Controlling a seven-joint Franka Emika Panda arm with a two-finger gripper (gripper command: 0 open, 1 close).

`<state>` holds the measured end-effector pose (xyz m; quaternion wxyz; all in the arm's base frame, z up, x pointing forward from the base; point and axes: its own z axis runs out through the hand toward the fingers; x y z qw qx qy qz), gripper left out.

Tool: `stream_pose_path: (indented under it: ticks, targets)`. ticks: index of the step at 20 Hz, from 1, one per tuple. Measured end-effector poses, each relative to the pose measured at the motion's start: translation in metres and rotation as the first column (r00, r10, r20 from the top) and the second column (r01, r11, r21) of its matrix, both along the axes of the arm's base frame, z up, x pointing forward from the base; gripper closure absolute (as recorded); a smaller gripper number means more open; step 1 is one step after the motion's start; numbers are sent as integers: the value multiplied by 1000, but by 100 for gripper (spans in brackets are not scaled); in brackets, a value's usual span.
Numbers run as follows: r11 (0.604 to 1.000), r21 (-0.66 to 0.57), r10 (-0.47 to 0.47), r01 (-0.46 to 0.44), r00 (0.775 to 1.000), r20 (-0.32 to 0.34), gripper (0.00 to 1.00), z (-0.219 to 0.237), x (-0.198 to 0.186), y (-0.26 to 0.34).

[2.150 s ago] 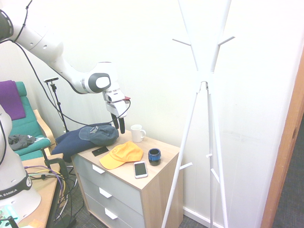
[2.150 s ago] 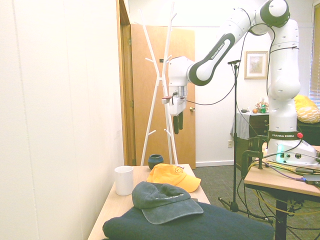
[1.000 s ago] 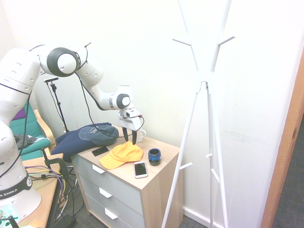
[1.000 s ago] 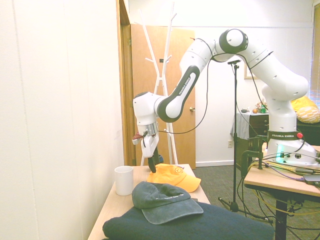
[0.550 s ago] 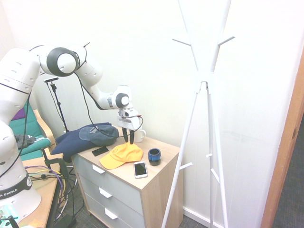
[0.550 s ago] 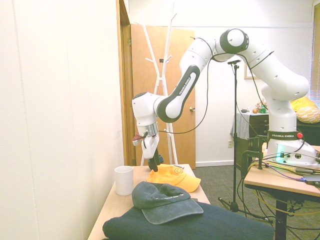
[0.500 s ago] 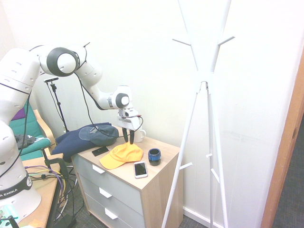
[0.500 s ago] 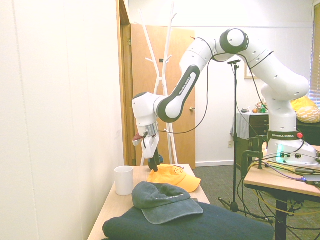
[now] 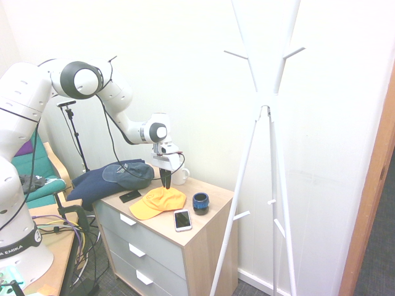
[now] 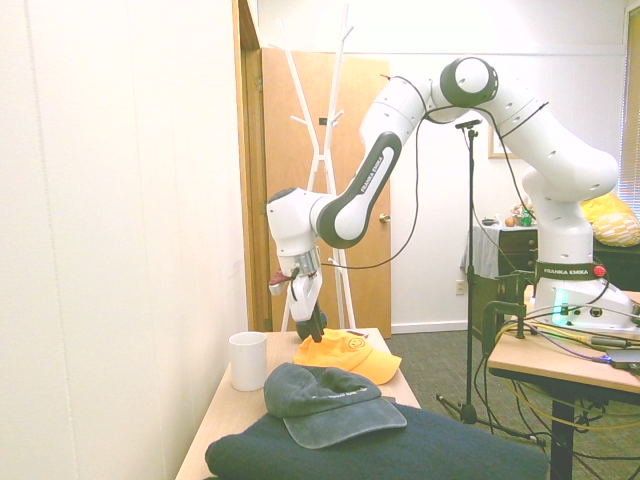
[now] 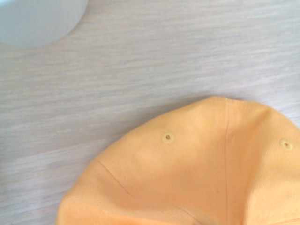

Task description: Hang the cap

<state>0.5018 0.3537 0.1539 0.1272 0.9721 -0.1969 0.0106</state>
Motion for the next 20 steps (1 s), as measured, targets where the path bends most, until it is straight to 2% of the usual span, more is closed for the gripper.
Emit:
stream_pose_path:
  ticks: [5, 9, 16, 20]
  targets:
    - [1000, 3, -3, 3, 1000, 13, 100, 11, 0, 3]
    - [1000, -31, 2, -1, 1000, 28, 100, 56, -8, -1]
    - [968, -246, 97, -53, 980, 171, 100, 165, -51, -17]
    - [919, -394, 151, -27, 946, 288, 100, 249, -59, -40]
